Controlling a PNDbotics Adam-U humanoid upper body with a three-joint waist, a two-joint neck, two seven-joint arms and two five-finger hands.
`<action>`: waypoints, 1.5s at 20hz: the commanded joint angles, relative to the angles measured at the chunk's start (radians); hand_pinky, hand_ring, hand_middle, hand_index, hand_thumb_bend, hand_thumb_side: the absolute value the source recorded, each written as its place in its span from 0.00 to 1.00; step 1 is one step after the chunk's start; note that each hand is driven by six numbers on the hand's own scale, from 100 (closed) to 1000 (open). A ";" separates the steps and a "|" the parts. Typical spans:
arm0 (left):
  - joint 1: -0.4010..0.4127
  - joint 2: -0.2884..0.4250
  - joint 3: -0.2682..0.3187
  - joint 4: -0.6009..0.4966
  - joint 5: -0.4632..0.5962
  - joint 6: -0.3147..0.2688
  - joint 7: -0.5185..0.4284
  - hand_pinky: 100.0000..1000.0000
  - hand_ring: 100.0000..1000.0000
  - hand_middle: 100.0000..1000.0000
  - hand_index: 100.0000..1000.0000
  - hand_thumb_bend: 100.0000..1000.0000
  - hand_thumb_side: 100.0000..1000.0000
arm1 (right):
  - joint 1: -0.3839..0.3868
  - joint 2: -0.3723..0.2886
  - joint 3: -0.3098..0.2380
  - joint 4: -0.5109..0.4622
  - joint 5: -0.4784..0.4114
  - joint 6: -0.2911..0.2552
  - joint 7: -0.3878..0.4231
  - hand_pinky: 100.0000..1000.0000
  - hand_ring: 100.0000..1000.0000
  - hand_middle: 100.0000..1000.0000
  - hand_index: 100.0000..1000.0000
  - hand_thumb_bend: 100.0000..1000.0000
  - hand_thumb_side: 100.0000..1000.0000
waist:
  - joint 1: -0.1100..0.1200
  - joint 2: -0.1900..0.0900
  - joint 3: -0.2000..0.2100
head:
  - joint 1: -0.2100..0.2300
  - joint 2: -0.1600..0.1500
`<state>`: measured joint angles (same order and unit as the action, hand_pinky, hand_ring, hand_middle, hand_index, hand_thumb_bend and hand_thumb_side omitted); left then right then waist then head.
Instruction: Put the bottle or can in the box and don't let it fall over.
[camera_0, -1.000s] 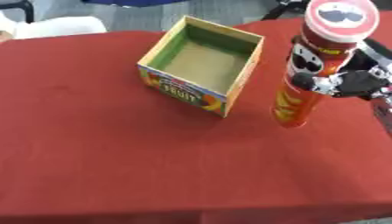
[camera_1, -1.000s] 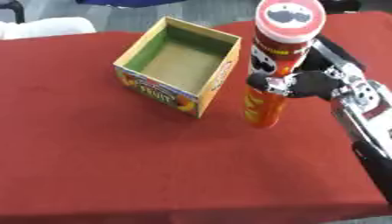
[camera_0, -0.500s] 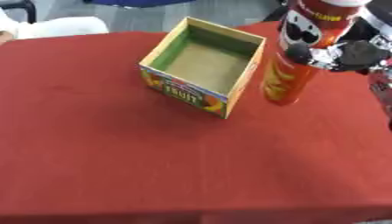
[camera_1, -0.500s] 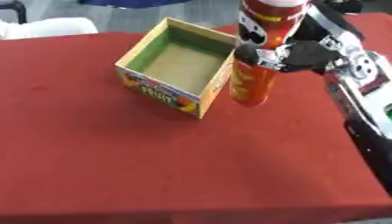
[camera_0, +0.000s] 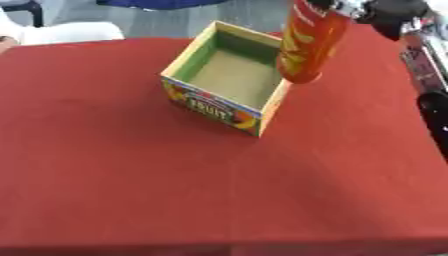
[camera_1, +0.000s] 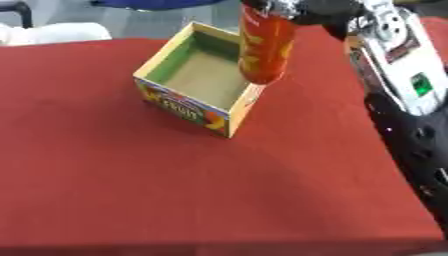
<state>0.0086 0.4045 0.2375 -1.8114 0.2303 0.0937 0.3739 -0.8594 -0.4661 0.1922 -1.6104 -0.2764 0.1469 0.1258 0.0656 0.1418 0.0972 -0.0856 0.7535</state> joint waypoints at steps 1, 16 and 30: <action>-0.009 0.024 0.002 -0.010 0.002 0.000 -0.005 0.71 0.79 0.71 0.77 0.39 0.76 | -0.071 0.035 -0.003 0.085 0.069 0.001 -0.012 0.76 0.64 0.45 0.51 0.59 0.20 | 0.001 -0.008 0.005 | -0.007 -0.013; -0.032 0.018 -0.005 -0.013 0.007 0.000 -0.014 0.71 0.79 0.71 0.77 0.39 0.76 | -0.195 0.207 -0.005 0.431 0.267 -0.078 -0.037 0.76 0.68 0.54 0.59 0.61 0.16 | 0.006 0.016 0.029 | -0.033 -0.035; -0.031 0.018 -0.004 -0.012 0.007 0.000 -0.015 0.71 0.79 0.71 0.77 0.39 0.76 | -0.179 0.201 -0.018 0.466 0.388 -0.139 0.012 0.83 0.86 0.95 0.90 0.80 0.24 | 0.006 0.016 0.021 | -0.024 -0.030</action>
<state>-0.0173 0.4032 0.2256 -1.8114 0.2376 0.0966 0.3611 -1.0199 -0.2507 0.1841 -1.1264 0.1084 0.0090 0.1445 0.0703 0.1706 0.1176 -0.1144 0.7274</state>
